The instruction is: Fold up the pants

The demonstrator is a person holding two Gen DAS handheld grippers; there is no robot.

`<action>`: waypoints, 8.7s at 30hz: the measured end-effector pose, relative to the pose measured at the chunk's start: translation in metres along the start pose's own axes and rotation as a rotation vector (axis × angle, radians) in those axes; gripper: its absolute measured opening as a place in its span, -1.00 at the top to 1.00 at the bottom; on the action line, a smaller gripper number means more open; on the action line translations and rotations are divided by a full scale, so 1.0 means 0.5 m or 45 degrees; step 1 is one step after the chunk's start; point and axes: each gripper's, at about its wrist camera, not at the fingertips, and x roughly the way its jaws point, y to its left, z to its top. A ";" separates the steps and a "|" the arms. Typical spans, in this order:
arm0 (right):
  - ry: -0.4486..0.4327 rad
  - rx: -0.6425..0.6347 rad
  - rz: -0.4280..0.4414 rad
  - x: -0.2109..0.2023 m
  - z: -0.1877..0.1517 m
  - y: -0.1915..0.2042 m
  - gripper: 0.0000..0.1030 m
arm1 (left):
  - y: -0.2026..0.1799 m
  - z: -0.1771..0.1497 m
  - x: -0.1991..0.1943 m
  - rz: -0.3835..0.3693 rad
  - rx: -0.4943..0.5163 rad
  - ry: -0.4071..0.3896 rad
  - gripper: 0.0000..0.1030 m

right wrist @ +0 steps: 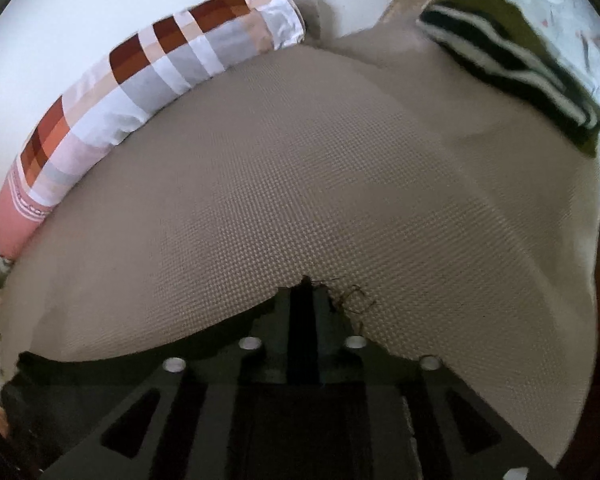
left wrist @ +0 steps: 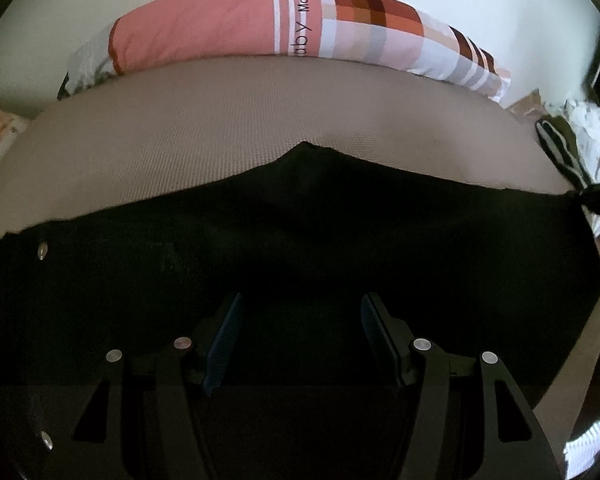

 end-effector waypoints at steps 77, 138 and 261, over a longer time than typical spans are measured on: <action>0.135 -0.460 0.147 -0.032 -0.249 0.222 0.32 | -0.053 0.000 0.023 -0.002 0.112 -0.012 -0.22; 0.236 -0.012 0.574 -0.117 -0.105 0.074 0.85 | -0.007 -0.066 -0.095 0.034 -0.160 -0.004 -0.46; 0.216 -0.212 0.402 -0.018 -0.371 0.423 0.07 | 0.037 -0.075 -0.034 -0.224 -0.260 -0.001 0.34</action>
